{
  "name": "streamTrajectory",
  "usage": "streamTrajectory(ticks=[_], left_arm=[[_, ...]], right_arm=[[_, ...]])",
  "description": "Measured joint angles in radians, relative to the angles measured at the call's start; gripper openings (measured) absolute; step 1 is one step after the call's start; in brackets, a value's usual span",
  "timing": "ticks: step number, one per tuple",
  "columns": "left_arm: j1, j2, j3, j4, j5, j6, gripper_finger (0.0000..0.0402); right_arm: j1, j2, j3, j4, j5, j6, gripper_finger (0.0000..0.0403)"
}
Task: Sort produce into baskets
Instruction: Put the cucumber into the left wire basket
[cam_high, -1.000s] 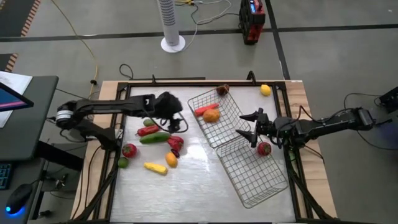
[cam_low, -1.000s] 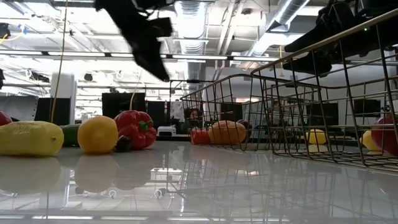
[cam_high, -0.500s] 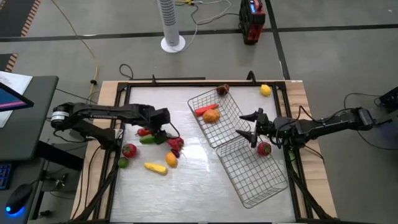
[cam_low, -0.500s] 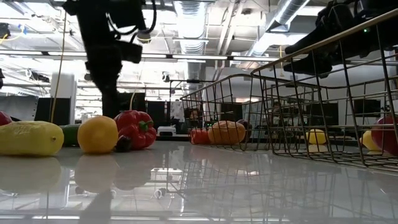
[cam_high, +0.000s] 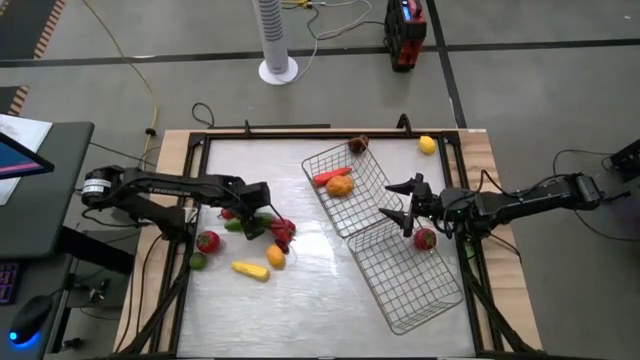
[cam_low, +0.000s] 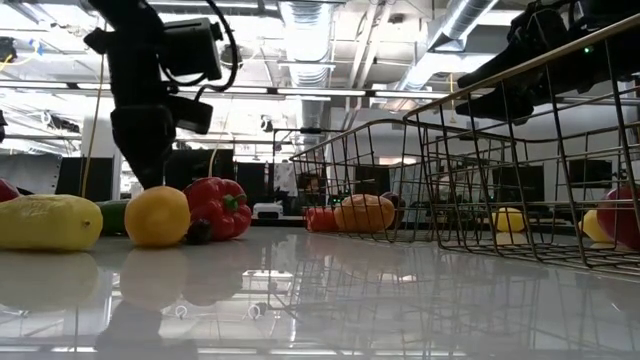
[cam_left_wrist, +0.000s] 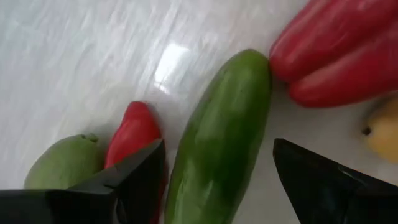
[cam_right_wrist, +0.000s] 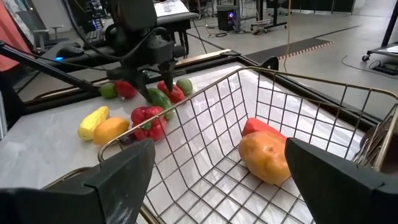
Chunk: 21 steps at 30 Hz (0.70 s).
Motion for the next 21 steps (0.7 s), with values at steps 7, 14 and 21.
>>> streamTrajectory(ticks=[7,14,21], left_arm=[[-0.052,0.000,-0.065,0.051,-0.019,0.078,0.0286],[-0.089,0.000,-0.077,0.089,-0.113,0.116,0.0263],[-0.089,0.000,-0.075,0.062,-0.079,0.111,0.0184]], right_arm=[[-0.002,0.000,0.000,0.001,0.001,-0.008,0.0385],[-0.006,0.000,0.000,0.000,0.005,-0.008,0.0385],[-0.006,0.000,0.000,0.001,0.005,-0.007,0.0385]])
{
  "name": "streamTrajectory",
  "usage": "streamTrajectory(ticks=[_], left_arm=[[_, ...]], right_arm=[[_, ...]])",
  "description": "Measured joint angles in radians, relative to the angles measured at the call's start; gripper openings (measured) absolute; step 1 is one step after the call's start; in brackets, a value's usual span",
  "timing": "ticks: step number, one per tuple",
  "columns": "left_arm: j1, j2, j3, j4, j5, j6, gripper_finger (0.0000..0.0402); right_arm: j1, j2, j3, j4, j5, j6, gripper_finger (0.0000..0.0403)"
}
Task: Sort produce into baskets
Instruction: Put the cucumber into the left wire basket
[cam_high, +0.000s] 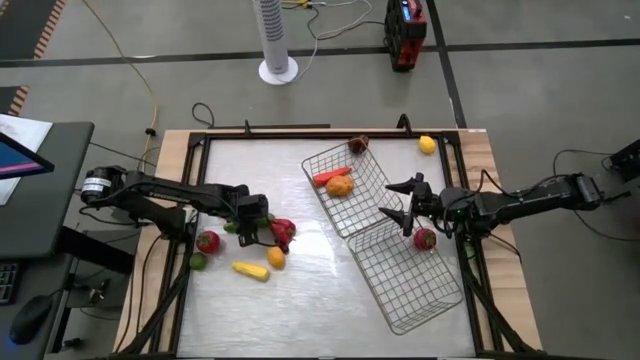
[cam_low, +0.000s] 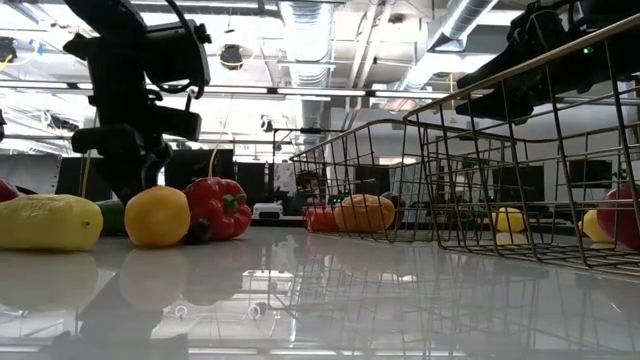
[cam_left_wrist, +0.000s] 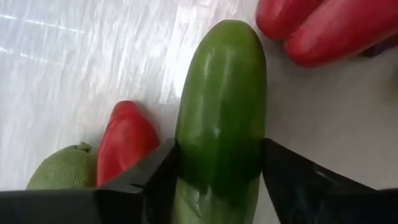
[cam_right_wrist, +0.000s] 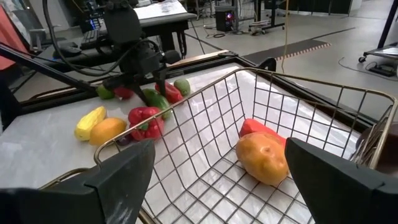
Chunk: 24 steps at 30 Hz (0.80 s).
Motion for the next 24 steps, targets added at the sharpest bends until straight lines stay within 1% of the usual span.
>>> streamTrajectory(ticks=[4,7,9,12,15,20,22,24], left_arm=[[0.000,0.000,0.000,-0.002,0.000,0.001,0.0153],[0.000,0.001,0.028,-0.064,-0.003,-0.002,0.0147],[-0.001,0.001,0.072,-0.119,-0.039,-0.002,0.0147],[0.000,0.001,0.143,-0.167,-0.126,0.006,0.0149],[0.000,0.001,0.204,-0.164,-0.226,0.015,0.0151],[0.002,0.001,0.279,-0.164,-0.446,0.016,0.0152],[0.006,0.001,0.299,-0.135,-0.549,0.022,0.0152],[0.011,0.000,0.304,-0.040,-0.630,0.052,0.0152]], right_arm=[[0.000,0.000,0.000,-0.001,0.000,0.000,0.0385],[-0.002,0.000,0.000,0.000,0.000,0.000,0.0385],[-0.010,0.000,0.000,0.000,0.000,0.000,0.0385],[-0.015,0.000,0.000,0.000,0.000,0.002,0.0385],[-0.015,0.002,0.000,0.000,-0.001,0.008,0.0385],[-0.016,0.012,0.000,0.006,-0.001,0.010,0.0385],[-0.020,0.013,0.000,0.007,-0.001,0.010,0.0385],[-0.021,0.013,0.000,0.020,-0.001,0.010,0.0385]])
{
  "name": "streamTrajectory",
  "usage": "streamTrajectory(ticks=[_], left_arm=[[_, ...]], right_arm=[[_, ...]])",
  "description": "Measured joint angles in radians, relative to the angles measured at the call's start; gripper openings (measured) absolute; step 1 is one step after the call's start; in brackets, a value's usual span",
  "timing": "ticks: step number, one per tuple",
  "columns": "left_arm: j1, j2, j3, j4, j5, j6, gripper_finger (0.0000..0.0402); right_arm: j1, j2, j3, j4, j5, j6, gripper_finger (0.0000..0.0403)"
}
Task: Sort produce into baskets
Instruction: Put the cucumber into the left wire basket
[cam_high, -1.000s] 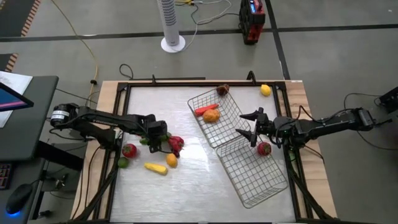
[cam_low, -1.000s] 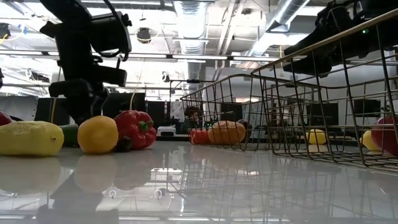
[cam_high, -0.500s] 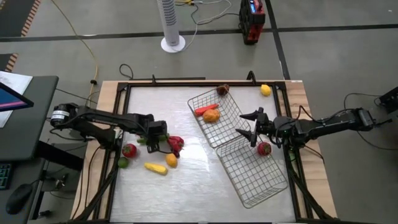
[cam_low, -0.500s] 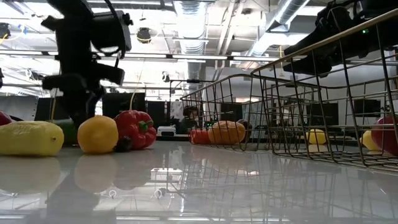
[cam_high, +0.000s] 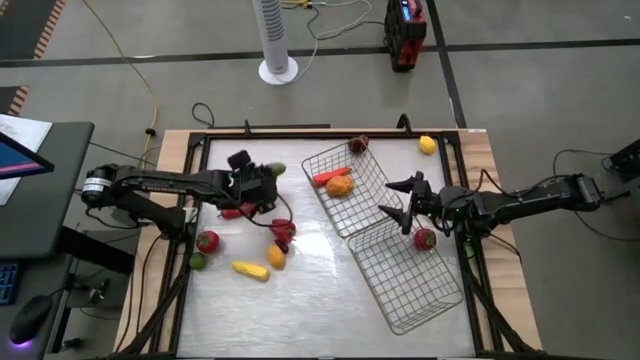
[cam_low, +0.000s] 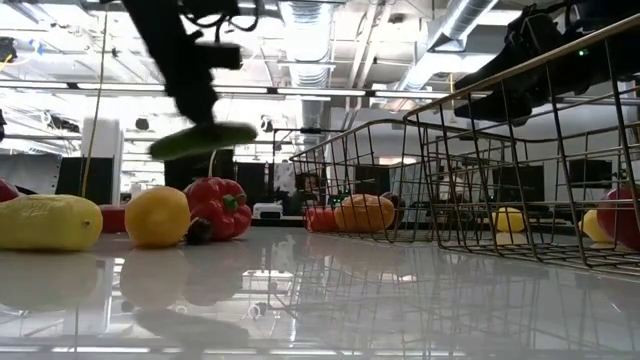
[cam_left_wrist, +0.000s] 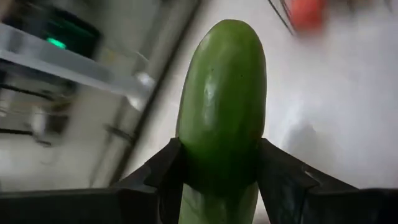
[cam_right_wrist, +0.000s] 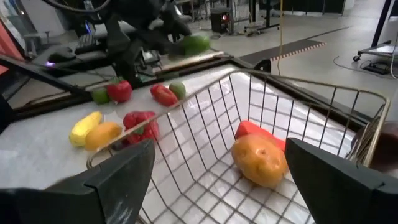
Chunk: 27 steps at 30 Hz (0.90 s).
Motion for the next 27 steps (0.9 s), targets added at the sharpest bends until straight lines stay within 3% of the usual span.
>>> streamTrajectory(ticks=[3,5,11,18,27], left_arm=[[0.007,0.000,-0.003,0.222,-0.051,0.096,0.0152],[0.013,0.000,-0.021,0.414,-0.029,0.204,0.0153],[0.061,0.000,-0.077,0.909,0.210,0.443,0.0153],[0.166,0.006,-0.079,1.067,0.491,0.395,0.0164],[0.213,0.208,-0.080,1.264,0.600,0.292,0.0167]], right_arm=[[0.000,0.007,0.000,0.012,0.000,-0.001,0.0385],[0.000,0.013,0.000,0.016,0.000,-0.001,0.0385],[0.000,0.026,0.000,0.021,-0.001,-0.001,0.0385],[0.000,0.026,0.000,0.027,-0.001,-0.001,0.0385],[0.002,0.024,0.000,0.027,-0.005,0.006,0.0385]])
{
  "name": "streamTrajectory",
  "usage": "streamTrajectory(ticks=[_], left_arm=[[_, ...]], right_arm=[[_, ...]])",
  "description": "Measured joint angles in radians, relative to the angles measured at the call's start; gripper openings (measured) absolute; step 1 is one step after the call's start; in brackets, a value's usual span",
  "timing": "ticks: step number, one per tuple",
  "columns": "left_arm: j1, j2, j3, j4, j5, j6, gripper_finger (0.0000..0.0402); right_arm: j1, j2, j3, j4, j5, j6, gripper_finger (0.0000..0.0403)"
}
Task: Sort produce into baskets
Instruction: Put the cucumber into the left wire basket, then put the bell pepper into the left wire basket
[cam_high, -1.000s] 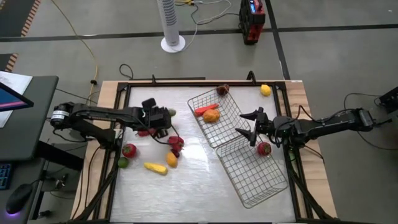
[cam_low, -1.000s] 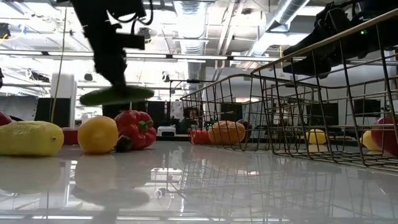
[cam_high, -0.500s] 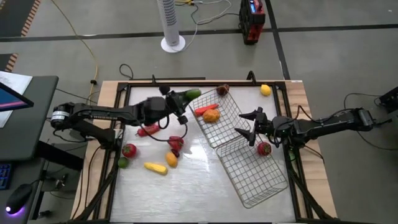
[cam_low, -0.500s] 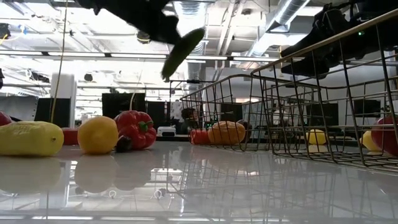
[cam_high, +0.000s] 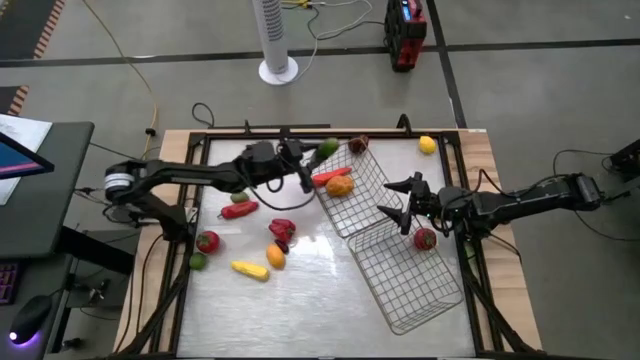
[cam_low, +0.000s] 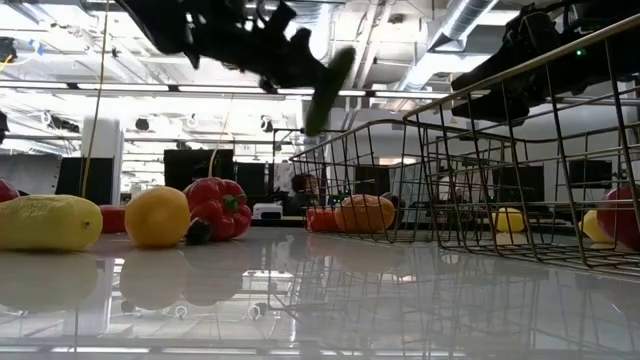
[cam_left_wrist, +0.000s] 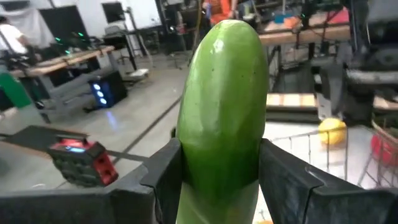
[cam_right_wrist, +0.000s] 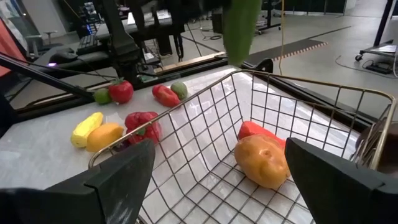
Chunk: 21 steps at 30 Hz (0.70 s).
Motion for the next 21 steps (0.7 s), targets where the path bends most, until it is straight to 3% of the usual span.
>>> streamTrajectory(ticks=[8,17,21], left_arm=[[0.000,0.099,0.000,-0.036,0.027,-0.121,0.0174],[-0.002,0.101,0.036,-0.129,0.057,-0.124,0.0265],[-0.003,0.057,0.042,-0.157,0.061,-0.094,0.0279]], right_arm=[[0.001,0.000,0.000,-0.015,0.000,0.013,0.0385],[-0.015,0.000,0.000,-0.019,0.000,0.021,0.0385],[-0.004,0.000,0.000,-0.040,0.000,0.022,0.0385]])
